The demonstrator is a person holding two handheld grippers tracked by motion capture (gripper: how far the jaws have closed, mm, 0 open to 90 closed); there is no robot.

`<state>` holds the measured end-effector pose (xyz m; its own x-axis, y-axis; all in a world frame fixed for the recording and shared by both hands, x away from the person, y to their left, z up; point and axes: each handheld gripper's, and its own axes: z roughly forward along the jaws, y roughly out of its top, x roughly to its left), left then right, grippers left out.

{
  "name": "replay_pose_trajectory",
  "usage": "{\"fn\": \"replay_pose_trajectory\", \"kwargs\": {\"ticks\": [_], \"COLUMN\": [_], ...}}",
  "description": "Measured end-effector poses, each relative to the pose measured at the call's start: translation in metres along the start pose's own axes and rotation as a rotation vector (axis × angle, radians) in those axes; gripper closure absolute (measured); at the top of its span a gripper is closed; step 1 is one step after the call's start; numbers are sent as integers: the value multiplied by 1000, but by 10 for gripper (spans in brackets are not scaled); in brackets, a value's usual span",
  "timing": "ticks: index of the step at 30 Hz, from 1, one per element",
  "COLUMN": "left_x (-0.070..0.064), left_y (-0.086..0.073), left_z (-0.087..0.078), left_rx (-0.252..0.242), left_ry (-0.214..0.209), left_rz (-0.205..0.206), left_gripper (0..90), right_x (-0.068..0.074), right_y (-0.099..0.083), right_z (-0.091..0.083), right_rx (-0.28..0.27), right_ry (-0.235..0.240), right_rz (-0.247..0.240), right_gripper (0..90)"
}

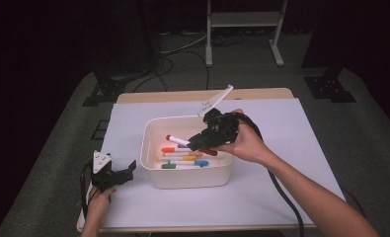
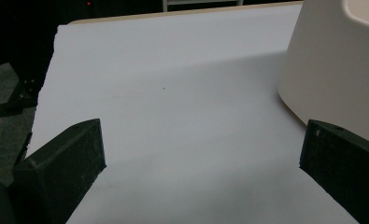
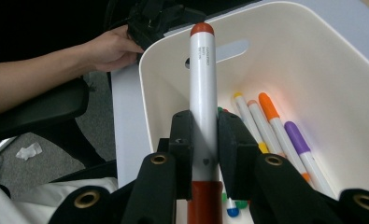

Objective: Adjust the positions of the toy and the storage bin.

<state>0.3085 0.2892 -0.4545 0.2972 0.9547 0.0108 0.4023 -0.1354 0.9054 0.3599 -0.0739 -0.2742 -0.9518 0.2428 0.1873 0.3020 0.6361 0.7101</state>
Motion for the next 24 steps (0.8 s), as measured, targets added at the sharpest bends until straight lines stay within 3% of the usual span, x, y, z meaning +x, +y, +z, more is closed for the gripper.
{"fn": "replay_pose_trajectory", "kwargs": {"ticks": [11,24], "left_x": [0,1], "left_y": [0,0], "left_z": [0,0], "left_rx": [-2,-8], "left_ry": [-4,-5], "left_rz": [-4,-9], "left_gripper": [0,0], "right_x": [-10,-12], "right_y": [2,1], "right_z": [34,71], "right_rx": [23,122], "right_ry": [27,34], "right_rz": [-5,-34], "right_gripper": [755,756]}}
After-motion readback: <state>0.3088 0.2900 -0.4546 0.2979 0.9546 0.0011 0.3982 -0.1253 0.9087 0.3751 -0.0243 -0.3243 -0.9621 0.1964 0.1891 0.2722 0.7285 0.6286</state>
